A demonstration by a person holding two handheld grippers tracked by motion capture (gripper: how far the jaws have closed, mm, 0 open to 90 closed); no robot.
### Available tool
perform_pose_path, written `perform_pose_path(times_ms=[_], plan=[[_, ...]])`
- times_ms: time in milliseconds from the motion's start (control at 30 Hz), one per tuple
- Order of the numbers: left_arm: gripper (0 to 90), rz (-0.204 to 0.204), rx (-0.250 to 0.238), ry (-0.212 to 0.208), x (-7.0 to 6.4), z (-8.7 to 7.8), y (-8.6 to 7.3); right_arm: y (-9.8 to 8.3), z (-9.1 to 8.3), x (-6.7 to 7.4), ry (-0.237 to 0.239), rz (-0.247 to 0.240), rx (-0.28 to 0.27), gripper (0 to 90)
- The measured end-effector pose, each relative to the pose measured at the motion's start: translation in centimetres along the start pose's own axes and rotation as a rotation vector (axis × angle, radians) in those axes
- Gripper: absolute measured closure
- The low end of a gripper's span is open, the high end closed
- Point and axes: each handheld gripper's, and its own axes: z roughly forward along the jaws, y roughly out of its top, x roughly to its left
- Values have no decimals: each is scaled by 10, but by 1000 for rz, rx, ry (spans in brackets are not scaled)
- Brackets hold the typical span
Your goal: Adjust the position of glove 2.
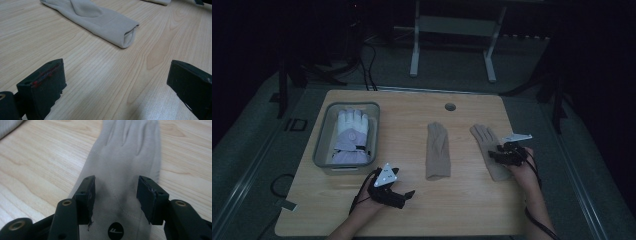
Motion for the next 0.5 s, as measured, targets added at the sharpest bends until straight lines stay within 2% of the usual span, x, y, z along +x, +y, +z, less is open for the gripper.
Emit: perform_pose_path(times_ms=[67,133,167,200,233,300,433,500], plan=[[21,0,1,-1,0,0,0,-1,1,0,-4,-5,-3,489],[21,0,2,-1,0,0,0,-5,4,-1,19,1,-18,508],[21,2,2,-1,0,0,0,-7,4,-2,23,12,-26,525],[21,2,3,-1,0,0,0,-7,3,-1,16,28,-29,606],[21,2,5,-1,0,0,0,-7,3,-1,16,28,-29,606],[21,3,4,-3,-1,0,0,-7,3,3,-7,36,-29,735],[21,1,3,-4,-1,0,0,-5,3,12,-72,102,-18,793],[21,-1,3,-5,-1,0,0,-4,3,14,-95,155,-17,809]])
